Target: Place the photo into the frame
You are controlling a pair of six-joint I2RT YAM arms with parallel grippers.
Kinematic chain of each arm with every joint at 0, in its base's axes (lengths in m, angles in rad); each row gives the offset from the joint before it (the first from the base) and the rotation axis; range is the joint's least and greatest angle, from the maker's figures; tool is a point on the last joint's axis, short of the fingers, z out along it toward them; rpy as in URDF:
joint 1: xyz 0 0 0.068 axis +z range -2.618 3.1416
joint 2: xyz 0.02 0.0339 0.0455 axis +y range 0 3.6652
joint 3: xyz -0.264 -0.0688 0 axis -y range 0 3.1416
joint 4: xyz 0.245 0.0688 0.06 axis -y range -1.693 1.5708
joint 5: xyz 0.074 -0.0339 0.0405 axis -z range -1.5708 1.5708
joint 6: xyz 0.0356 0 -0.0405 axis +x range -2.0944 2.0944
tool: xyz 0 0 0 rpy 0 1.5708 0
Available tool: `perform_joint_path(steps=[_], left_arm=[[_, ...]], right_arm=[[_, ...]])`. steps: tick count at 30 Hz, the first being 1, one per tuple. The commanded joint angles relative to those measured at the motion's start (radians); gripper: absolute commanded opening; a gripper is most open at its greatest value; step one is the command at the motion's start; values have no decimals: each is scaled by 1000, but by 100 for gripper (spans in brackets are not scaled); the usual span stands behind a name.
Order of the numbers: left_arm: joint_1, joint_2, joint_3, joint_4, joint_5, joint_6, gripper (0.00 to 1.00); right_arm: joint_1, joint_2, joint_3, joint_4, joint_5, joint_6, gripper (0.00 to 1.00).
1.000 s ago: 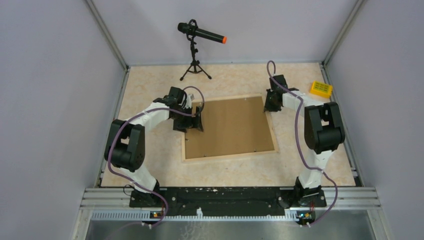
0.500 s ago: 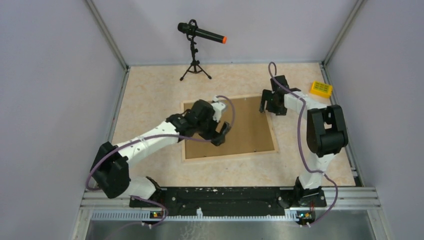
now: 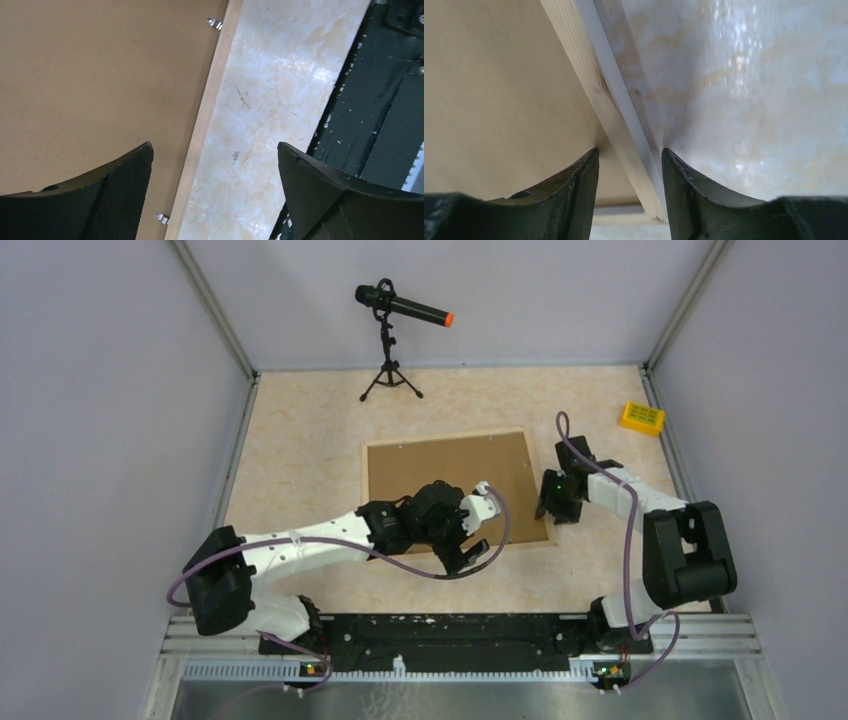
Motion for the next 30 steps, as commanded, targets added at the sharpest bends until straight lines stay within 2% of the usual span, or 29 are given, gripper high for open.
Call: perform_joint_path(steps=[1, 5, 8, 13, 17, 21, 23, 26, 28, 30], left_arm=[[0, 22, 16, 103, 137, 42, 97], [-1, 50, 10, 154, 197, 20, 99], [-3, 75, 13, 174, 214, 25, 99], [-19, 115, 14, 198, 178, 43, 99], [-34, 135, 7, 219, 136, 51, 99], [-42, 169, 10, 224, 82, 59, 99], [-44, 179, 14, 223, 59, 62, 98], [-47, 182, 13, 225, 34, 65, 99], [-51, 187, 10, 231, -5, 69, 99], [-56, 196, 10, 237, -33, 79, 99]], right_arm=[[10, -139, -68, -66, 21, 42, 48], [10, -147, -76, -82, 78, 53, 40], [10, -135, -87, -53, 65, 51, 27], [15, -123, -134, 26, 98, 45, 20], [32, -92, -126, 27, 129, 24, 22], [75, -73, -117, 29, 177, 23, 39], [85, -61, -118, 27, 192, 30, 39], [105, -67, -111, 10, 240, 43, 26], [108, -80, -95, -8, 225, 45, 2], [109, -98, -53, -56, 189, 47, 0]])
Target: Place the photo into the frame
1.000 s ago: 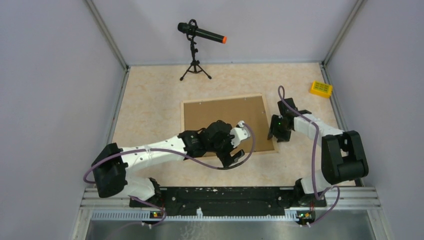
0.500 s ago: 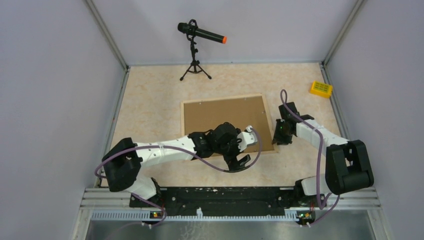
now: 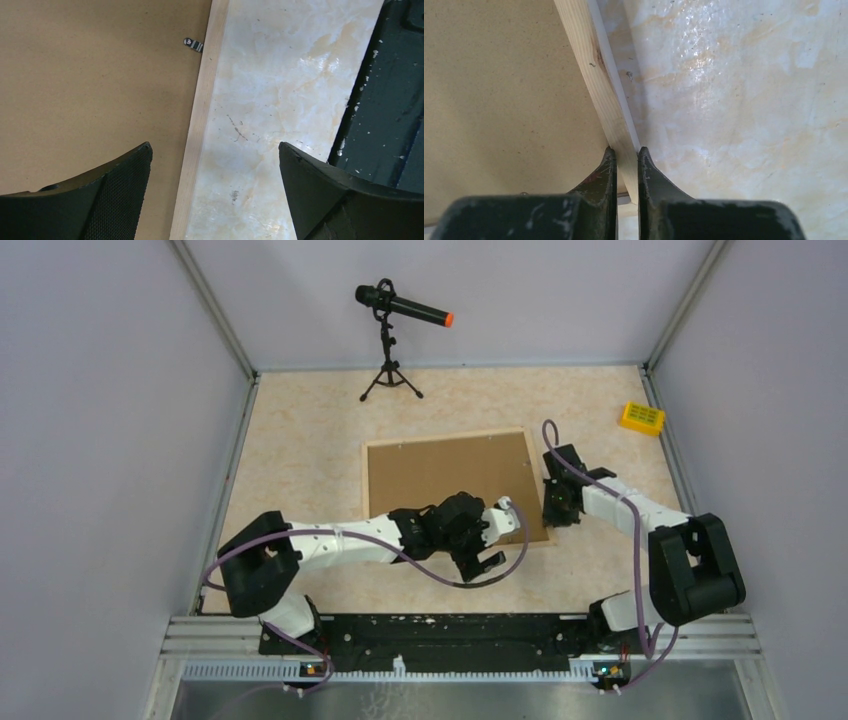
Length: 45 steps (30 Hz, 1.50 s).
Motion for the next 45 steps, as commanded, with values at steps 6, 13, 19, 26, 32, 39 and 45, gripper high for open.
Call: perform_joint_path(steps=[6, 13, 19, 26, 32, 39, 45], left_arm=[[-94, 7, -62, 156, -177, 186, 99], [-224, 7, -177, 344, -563, 370, 98], [-242, 185, -198, 655, -1000, 603, 93], [-226, 354, -176, 1017, -1104, 819, 86], [-233, 378, -186, 1226, -1126, 976, 56], [-265, 249, -144, 884, -1090, 793, 24], [-263, 111, 24, 403, -981, 498, 0]], right_arm=[[10, -44, 158, -192, -73, 113, 0], [7, -61, 218, -245, -157, 115, 0], [5, -76, 238, -261, -212, 105, 0], [4, -121, 210, -247, -274, 119, 0], [4, -149, 210, -249, -276, 103, 0], [-15, -195, 285, -212, -248, 34, 14], [-36, -208, 569, -253, -206, -46, 72]])
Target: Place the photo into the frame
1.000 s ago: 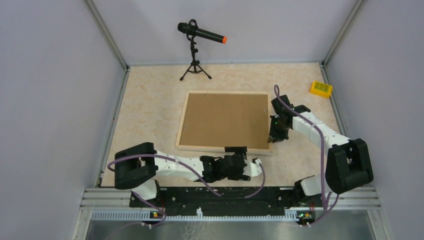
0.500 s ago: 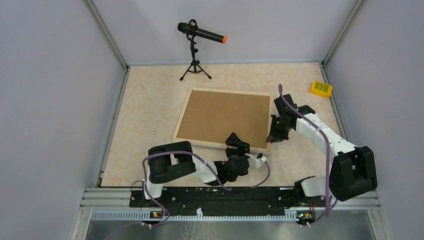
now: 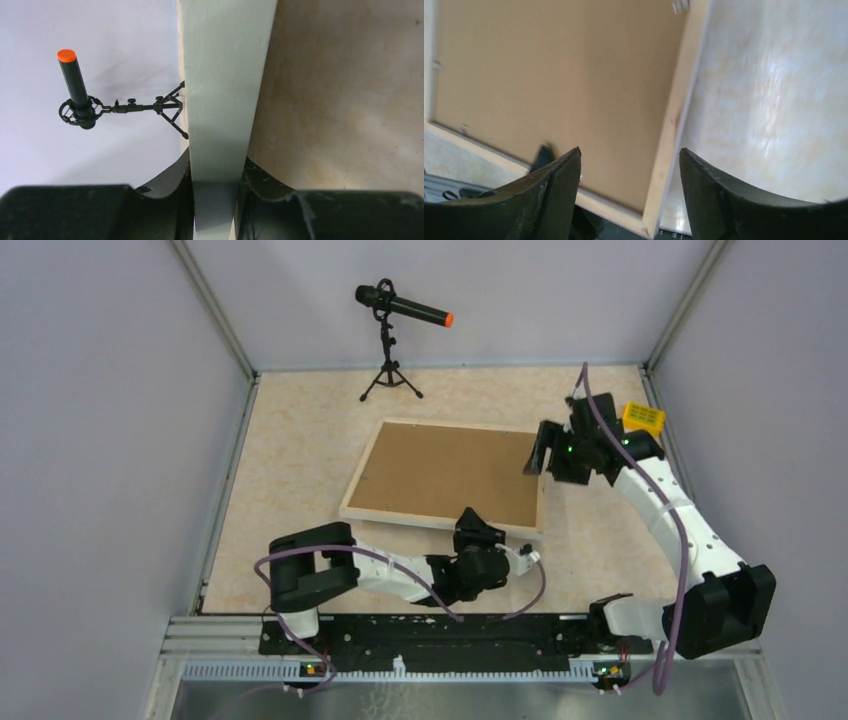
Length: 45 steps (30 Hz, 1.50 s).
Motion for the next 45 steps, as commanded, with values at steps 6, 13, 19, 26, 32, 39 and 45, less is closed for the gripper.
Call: perform_joint_path(steps=[6, 13, 19, 26, 32, 39, 45], left_arm=[[18, -253, 338, -552, 254, -510, 0], [184, -425, 535, -678, 565, -780, 0], [464, -550, 476, -595, 991, -1093, 0], [666, -649, 309, -386, 1246, -1402, 0], [803, -713, 84, -147, 1359, -1752, 0], [867, -710, -188, 169, 1376, -2091, 0], [869, -595, -330, 405, 1326, -2224, 0]], right_arm=[[-12, -131, 509, 7, 218, -112, 96], [-12, -323, 488, 191, 278, -121, 98], [-12, -405, 404, 257, 265, -105, 98], [-12, -399, 352, 243, 253, -94, 98], [-12, -388, 317, 251, 225, -83, 98], [-12, -374, 287, 248, 206, -76, 98], [-12, -384, 264, 245, 199, -71, 98]])
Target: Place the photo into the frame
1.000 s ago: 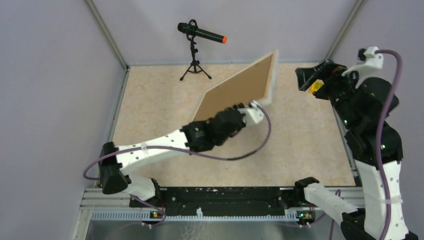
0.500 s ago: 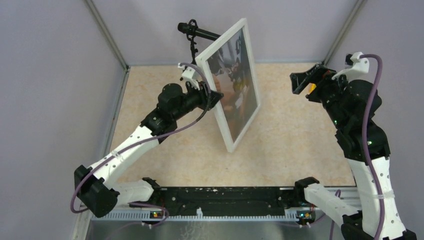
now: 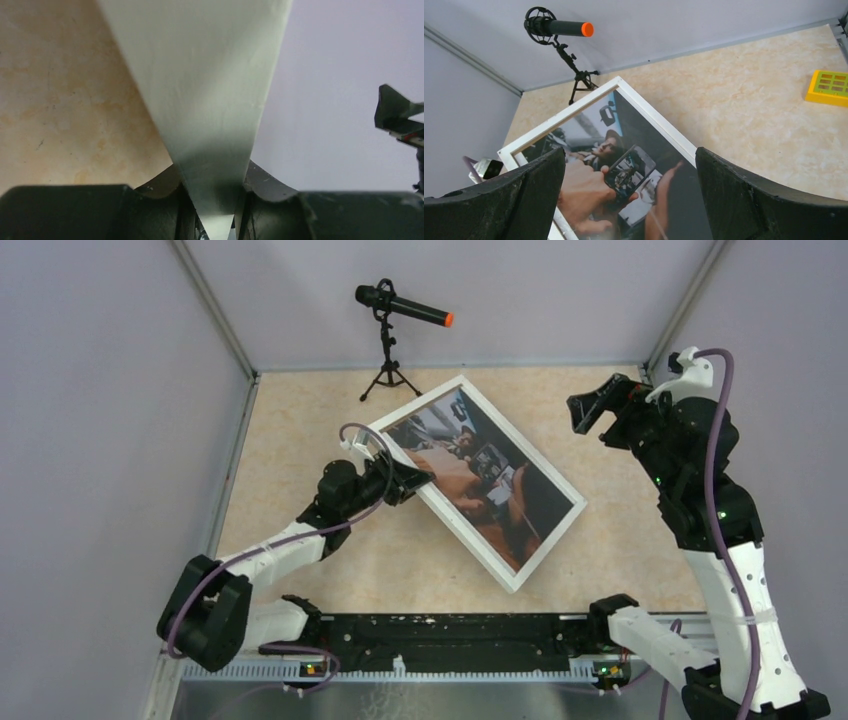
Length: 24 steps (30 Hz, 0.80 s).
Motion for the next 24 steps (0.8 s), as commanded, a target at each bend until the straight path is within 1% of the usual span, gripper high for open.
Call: perform_joint_path(steps=[1, 3, 5, 8, 10, 12, 14, 18, 24], left_arm=[[-2, 100, -36, 417, 24, -131, 0], [-4, 197, -41, 485, 55, -171, 0], [-21, 318, -54, 633, 51, -246, 0], [-68, 495, -36, 821, -8, -326, 0], [-105, 590, 3, 880, -51, -336, 0], [-144, 666, 58, 893, -76, -325, 0], [-178, 758, 132, 880, -67, -313, 0], [-236, 889, 235, 861, -83, -330, 0], [-316, 992, 354, 757, -115, -332, 0]], right_arm=[[-3, -13, -12, 18, -15, 10, 98], [-3, -15, -16, 15, -15, 12, 98], [-3, -17, -21, 12, -13, 15, 98], [-3, -15, -26, 10, -22, 15, 99], [-3, -15, -26, 7, -29, 13, 99], [-3, -15, -24, 0, -33, 9, 99], [-3, -17, -26, -6, -29, 5, 99], [-3, -26, -33, -11, -23, -2, 99], [-3, -33, -56, -15, -19, -6, 99]])
